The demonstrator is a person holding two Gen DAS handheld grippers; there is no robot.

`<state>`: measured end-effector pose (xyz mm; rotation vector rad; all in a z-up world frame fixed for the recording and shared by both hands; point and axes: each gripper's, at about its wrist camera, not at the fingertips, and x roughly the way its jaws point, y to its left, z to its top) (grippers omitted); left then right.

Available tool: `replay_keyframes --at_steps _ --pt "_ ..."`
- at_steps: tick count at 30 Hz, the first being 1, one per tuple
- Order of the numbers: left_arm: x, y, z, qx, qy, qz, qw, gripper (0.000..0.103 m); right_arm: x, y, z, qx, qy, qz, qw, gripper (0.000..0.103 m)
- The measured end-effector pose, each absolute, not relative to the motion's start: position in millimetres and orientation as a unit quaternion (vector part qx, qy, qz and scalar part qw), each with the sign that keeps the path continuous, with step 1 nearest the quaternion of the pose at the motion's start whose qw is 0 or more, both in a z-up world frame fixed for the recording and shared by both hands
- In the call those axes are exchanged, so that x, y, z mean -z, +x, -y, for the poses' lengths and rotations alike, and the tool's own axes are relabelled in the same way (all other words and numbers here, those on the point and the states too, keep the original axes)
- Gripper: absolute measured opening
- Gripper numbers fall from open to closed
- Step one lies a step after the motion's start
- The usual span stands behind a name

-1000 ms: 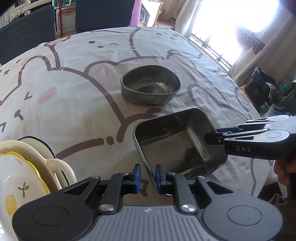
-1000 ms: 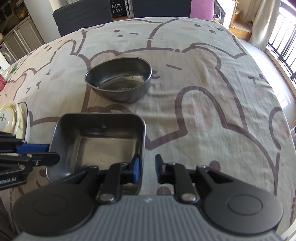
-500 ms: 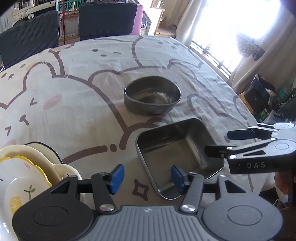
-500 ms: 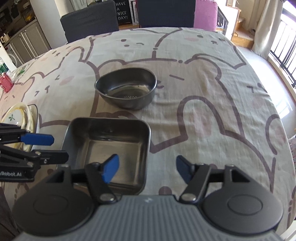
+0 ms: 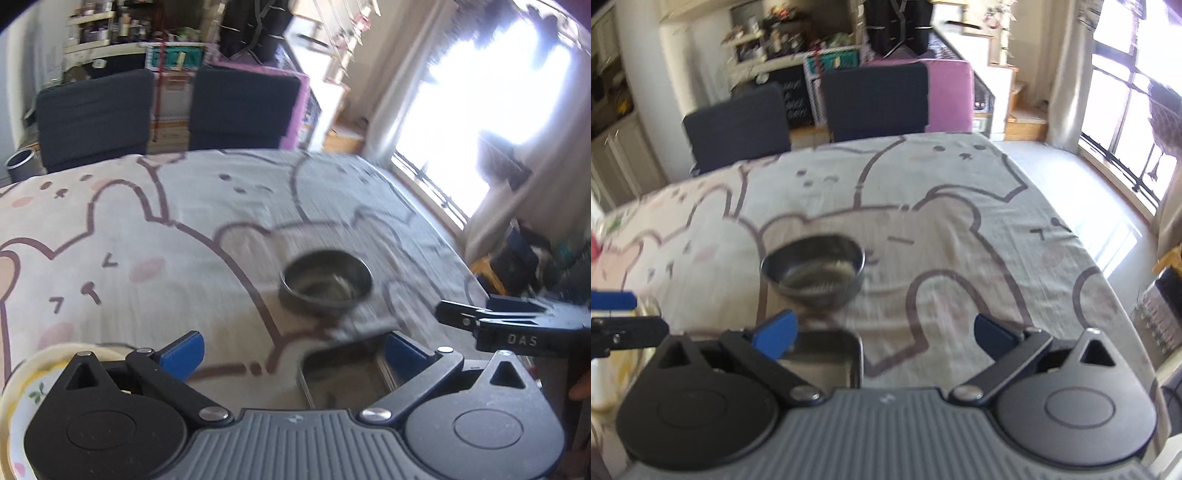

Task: Organize plates and bowls
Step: 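Move both grippers to the round steel bowl rim and close them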

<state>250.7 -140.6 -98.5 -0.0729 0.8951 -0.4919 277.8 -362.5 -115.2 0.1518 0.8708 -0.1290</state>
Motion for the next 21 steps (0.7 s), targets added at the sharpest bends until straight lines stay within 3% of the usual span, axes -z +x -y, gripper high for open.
replay_keyframes --at_steps 8,10,12,14,21 --pt "119 308 141 0.192 -0.081 -0.437 0.875 0.099 123 326 371 0.085 0.102 -0.408 0.903 0.103" --pt "129 320 143 0.191 -0.099 -0.450 0.867 0.084 131 341 372 0.089 0.104 -0.428 0.894 0.100" --pt "139 331 146 0.192 -0.114 -0.465 0.857 0.071 139 354 373 0.085 0.117 -0.443 0.885 0.086" --pt "148 338 151 0.198 -0.124 -0.474 0.849 0.062 149 367 379 0.080 0.147 -0.461 0.871 0.064" --pt "172 356 171 0.215 -0.127 -0.499 0.830 0.038 170 393 374 0.061 0.178 -0.479 0.858 0.044"
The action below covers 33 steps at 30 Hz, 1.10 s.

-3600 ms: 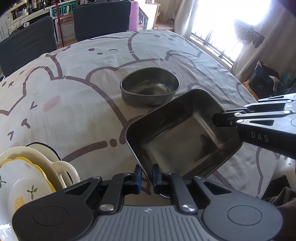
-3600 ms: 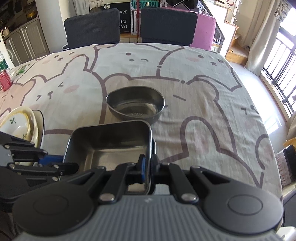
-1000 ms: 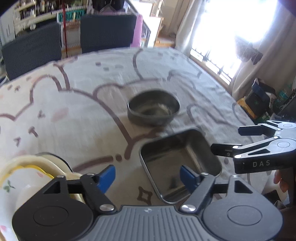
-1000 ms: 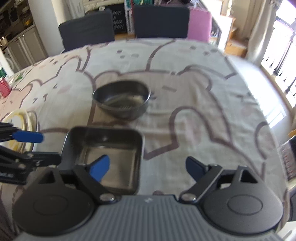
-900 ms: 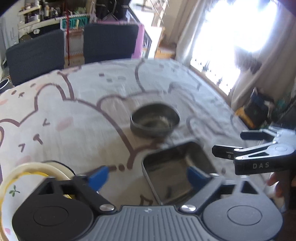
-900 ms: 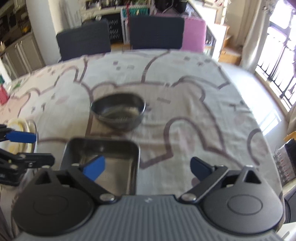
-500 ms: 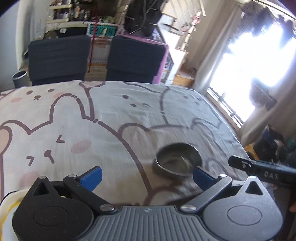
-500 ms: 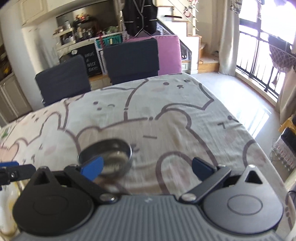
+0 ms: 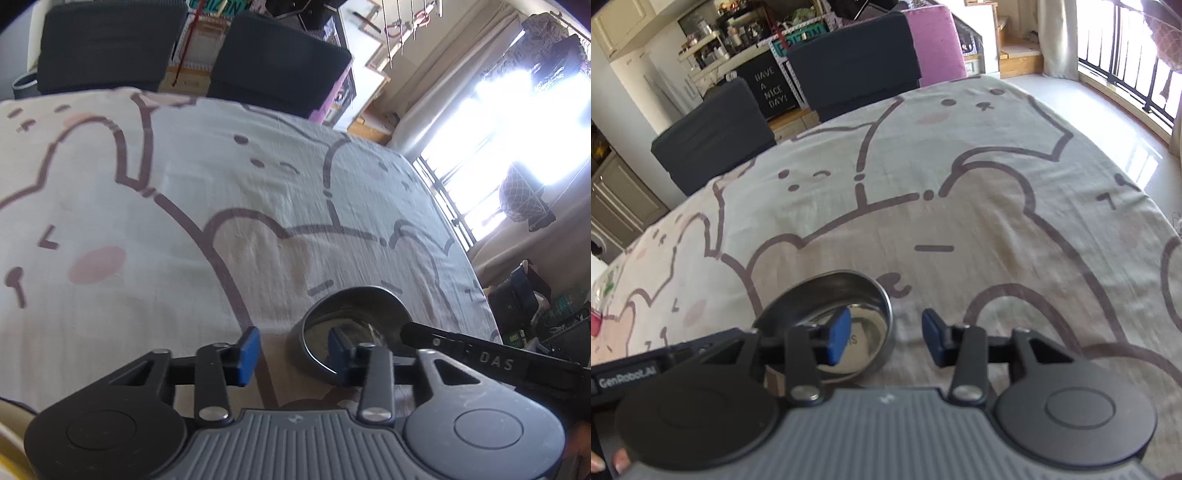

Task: Organize plates and bowls
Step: 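Move both grippers to the round steel bowl rim and close them, then lift the round steel bowl with both grippers and lower it into the square dishes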

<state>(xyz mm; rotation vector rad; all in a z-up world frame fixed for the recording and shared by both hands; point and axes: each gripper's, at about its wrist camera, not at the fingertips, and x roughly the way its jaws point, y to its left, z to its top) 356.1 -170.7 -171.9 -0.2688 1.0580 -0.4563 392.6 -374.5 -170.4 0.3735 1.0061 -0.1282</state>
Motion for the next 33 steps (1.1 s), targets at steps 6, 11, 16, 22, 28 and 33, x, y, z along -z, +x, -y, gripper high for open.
replay_keyframes --at_steps 6,11,16,22,28,33 --pt "184 362 177 0.228 -0.130 -0.506 0.822 0.014 185 403 368 0.050 0.160 -0.497 0.852 0.014" --pt "173 358 175 0.229 -0.129 -0.496 0.828 0.012 180 402 361 0.040 0.133 -0.480 0.866 0.009" --pt "141 343 171 0.240 -0.132 -0.467 0.841 0.011 151 388 361 0.033 0.134 -0.440 0.887 0.009" --pt "111 306 166 0.254 -0.116 -0.450 0.848 0.011 121 354 355 0.014 0.117 -0.414 0.903 0.009" --pt "106 263 166 0.262 -0.099 -0.469 0.838 0.011 107 315 358 0.000 0.118 -0.412 0.904 0.009" --pt "117 246 158 0.256 -0.119 -0.502 0.817 0.011 103 300 347 -0.017 0.085 -0.429 0.899 0.009"
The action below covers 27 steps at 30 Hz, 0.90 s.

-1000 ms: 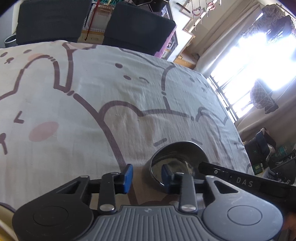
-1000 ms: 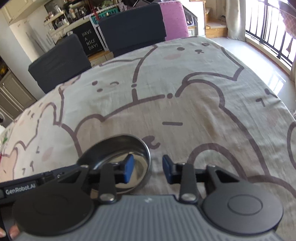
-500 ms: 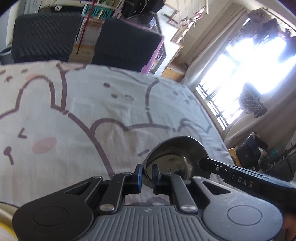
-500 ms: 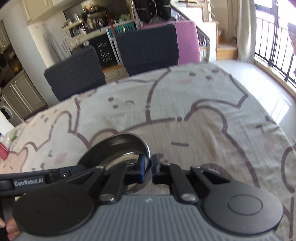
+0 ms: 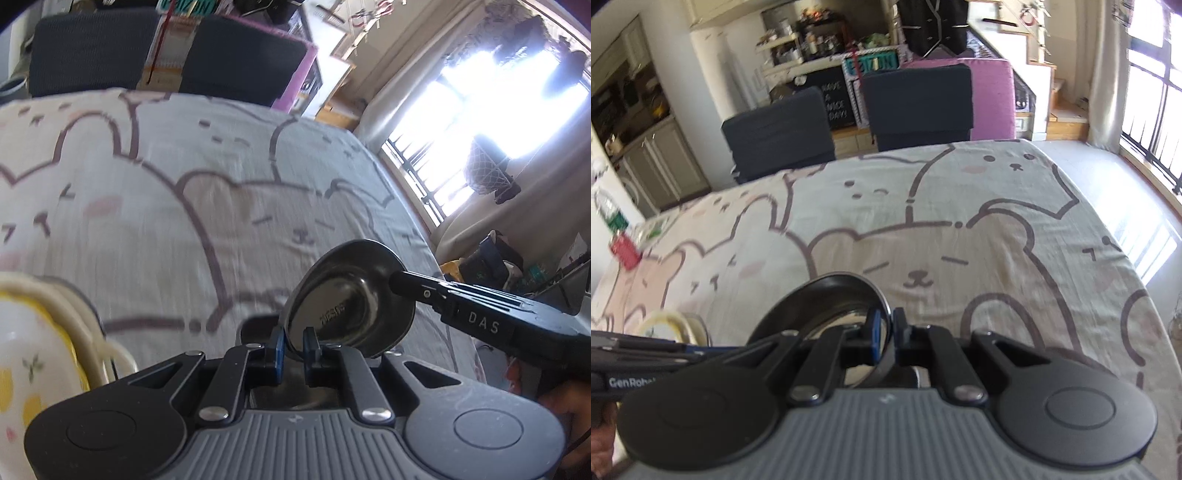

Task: Organize plates and bowls
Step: 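Lift the round steel bowl with both grippers and lower it into the square dishes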

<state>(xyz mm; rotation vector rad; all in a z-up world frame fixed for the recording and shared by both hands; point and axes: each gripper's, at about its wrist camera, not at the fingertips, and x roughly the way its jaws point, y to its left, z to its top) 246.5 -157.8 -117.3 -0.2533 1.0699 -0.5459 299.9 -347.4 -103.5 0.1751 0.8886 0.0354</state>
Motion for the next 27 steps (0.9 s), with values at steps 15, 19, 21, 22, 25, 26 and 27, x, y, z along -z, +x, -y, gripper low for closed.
replay_keyframes --at_steps 15,19,21,22,25,26,27 --pt "141 231 148 0.252 -0.114 -0.538 0.796 0.011 116 294 325 -0.026 0.045 -0.497 0.866 0.006" --pt "148 234 149 0.251 -0.109 -0.547 0.791 0.011 121 299 321 -0.023 0.034 -0.508 0.860 0.006" --pt "149 234 149 0.255 -0.108 -0.550 0.788 0.011 124 302 321 -0.021 0.032 -0.516 0.856 0.006" --pt "149 234 150 0.258 -0.106 -0.550 0.787 0.011 126 303 322 -0.019 0.031 -0.521 0.853 0.006" --pt "150 233 154 0.264 -0.100 -0.552 0.785 0.011 133 306 324 -0.011 0.030 -0.533 0.845 0.006" --pt "151 233 155 0.264 -0.097 -0.553 0.784 0.011 135 307 325 -0.010 0.031 -0.535 0.844 0.006" --pt "151 233 156 0.264 -0.094 -0.554 0.784 0.011 137 308 325 -0.009 0.031 -0.537 0.843 0.006"
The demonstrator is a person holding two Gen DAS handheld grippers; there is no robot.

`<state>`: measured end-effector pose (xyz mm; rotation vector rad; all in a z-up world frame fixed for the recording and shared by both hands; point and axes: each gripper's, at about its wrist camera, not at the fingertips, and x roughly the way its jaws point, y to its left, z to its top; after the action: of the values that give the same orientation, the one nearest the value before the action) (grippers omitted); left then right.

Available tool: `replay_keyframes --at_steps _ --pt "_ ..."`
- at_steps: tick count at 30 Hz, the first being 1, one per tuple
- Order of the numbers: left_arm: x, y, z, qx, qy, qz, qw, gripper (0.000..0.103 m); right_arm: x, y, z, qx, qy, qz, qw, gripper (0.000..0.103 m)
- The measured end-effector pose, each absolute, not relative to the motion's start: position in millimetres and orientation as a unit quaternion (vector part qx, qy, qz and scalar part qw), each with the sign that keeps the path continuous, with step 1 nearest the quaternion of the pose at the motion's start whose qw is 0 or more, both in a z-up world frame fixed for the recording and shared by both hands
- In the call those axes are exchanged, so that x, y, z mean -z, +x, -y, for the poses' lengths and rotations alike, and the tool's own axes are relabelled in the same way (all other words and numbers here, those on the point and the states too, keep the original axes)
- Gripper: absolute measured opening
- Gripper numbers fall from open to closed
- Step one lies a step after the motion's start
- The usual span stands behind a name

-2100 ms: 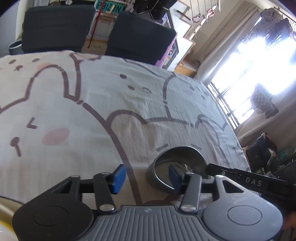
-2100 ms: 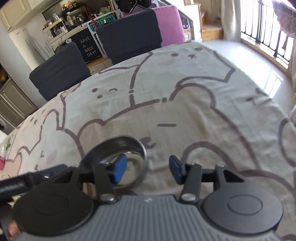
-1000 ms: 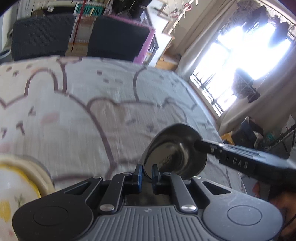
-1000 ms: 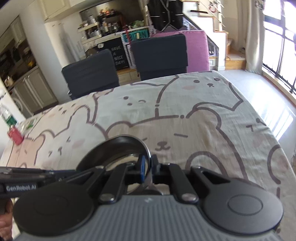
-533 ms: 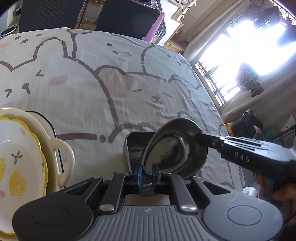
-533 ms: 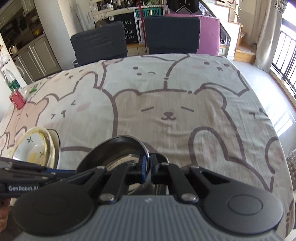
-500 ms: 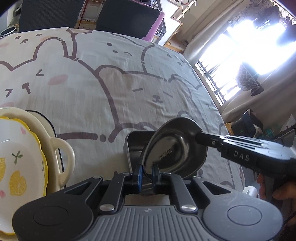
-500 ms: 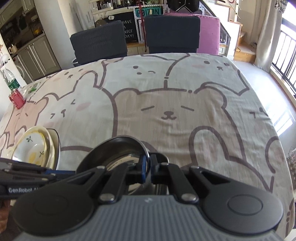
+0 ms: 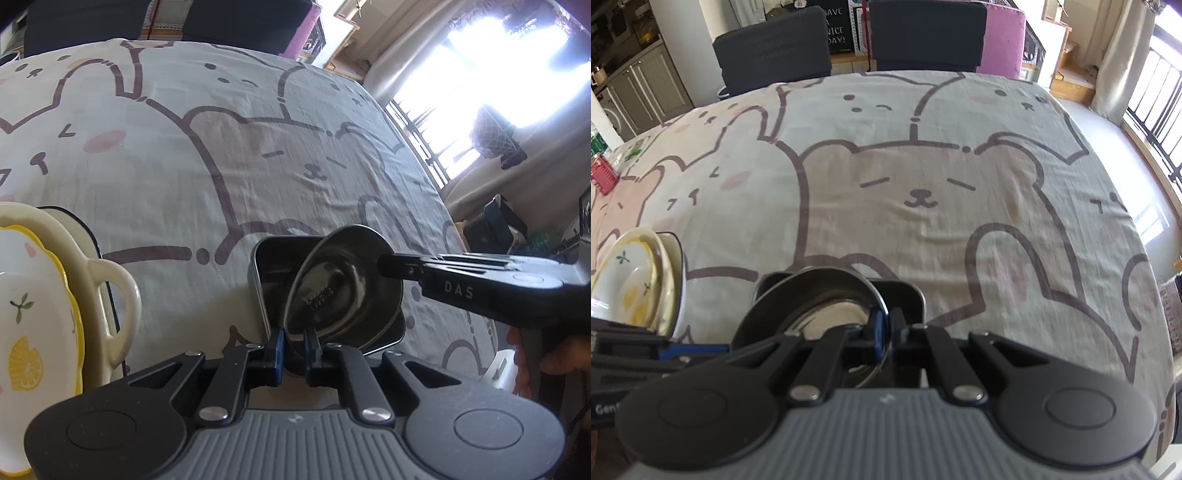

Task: Organize plates and bowls
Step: 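Lift the round steel bowl with both grippers and lower it into the square dishes, then open both grippers to release the round steel bowl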

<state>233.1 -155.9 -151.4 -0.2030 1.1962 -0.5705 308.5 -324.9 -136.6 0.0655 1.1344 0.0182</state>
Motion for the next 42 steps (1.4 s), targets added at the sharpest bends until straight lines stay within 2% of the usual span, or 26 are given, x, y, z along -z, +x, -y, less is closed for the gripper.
replay_keyframes --at_steps 20,24,28,31,33,34,38,42 --pt "151 233 165 0.293 -0.064 -0.552 0.778 0.011 162 326 329 0.008 0.016 -0.566 0.824 0.007" --pt "144 233 163 0.300 -0.064 -0.543 0.781 0.013 165 327 330 0.008 0.020 -0.567 0.824 0.008" --pt "137 235 159 0.299 -0.066 -0.532 0.790 0.024 165 328 331 0.006 0.025 -0.561 0.827 0.010" --pt "135 237 155 0.291 -0.070 -0.528 0.795 0.028 163 327 331 0.006 0.029 -0.554 0.832 0.019" --pt "134 239 154 0.283 -0.065 -0.524 0.801 0.034 160 326 331 0.000 0.036 -0.549 0.835 0.031" --pt "134 240 154 0.280 -0.063 -0.522 0.803 0.037 158 325 331 -0.005 0.041 -0.546 0.836 0.034" --pt "136 243 152 0.271 -0.066 -0.523 0.805 0.037 149 320 331 -0.008 0.035 -0.532 0.846 0.045" --pt "136 244 151 0.261 -0.065 -0.521 0.810 0.035 141 312 345 -0.003 0.060 -0.515 0.855 0.050"
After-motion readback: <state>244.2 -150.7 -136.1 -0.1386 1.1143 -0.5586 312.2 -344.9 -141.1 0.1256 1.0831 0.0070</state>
